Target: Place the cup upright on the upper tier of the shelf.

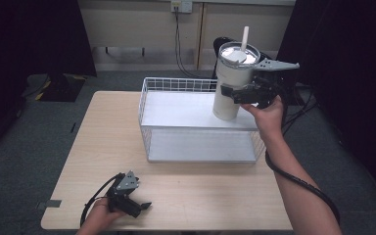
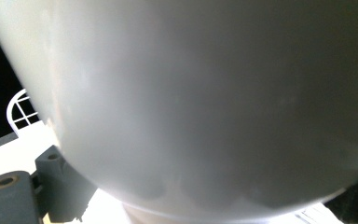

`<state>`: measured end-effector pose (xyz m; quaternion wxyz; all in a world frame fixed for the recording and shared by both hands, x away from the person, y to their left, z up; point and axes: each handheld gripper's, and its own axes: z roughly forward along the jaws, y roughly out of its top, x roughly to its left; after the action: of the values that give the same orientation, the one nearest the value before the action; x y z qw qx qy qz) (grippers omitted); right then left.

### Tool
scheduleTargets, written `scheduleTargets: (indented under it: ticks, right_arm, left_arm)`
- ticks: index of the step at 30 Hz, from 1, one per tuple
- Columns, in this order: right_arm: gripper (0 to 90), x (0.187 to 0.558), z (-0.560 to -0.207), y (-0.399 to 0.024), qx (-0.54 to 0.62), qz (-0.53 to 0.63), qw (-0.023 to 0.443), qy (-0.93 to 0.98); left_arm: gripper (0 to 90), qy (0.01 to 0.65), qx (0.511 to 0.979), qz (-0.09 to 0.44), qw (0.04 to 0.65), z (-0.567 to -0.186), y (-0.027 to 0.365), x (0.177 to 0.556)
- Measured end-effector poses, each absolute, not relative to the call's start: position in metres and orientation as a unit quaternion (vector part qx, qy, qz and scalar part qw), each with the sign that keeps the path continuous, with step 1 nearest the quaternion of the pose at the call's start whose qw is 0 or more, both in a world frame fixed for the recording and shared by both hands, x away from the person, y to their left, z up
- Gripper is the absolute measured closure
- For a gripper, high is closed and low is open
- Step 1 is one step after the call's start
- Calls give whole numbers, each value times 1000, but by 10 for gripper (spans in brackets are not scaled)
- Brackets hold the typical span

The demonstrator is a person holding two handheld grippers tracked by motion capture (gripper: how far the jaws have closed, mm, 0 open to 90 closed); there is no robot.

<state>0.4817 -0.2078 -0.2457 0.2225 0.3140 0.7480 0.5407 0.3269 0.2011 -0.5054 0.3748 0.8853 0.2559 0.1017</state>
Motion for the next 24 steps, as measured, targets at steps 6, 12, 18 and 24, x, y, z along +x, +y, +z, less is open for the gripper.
scheduleTargets:
  ticks: [6,12,18,24]
  right_arm:
    - [85,481,-247,-208,312,542,224,747]
    - [87,480,-249,-210,310,537,226,751]
    - [90,476,-251,-214,304,530,229,758]
    - [95,470,-257,-222,306,528,224,759]
  left_arm:
    - [0,255,886,102,374,-505,201,327]
    - [0,256,885,102,375,-505,201,327]
    - [0,256,885,102,375,-505,201,327]
    - [0,256,885,103,375,-506,201,327]
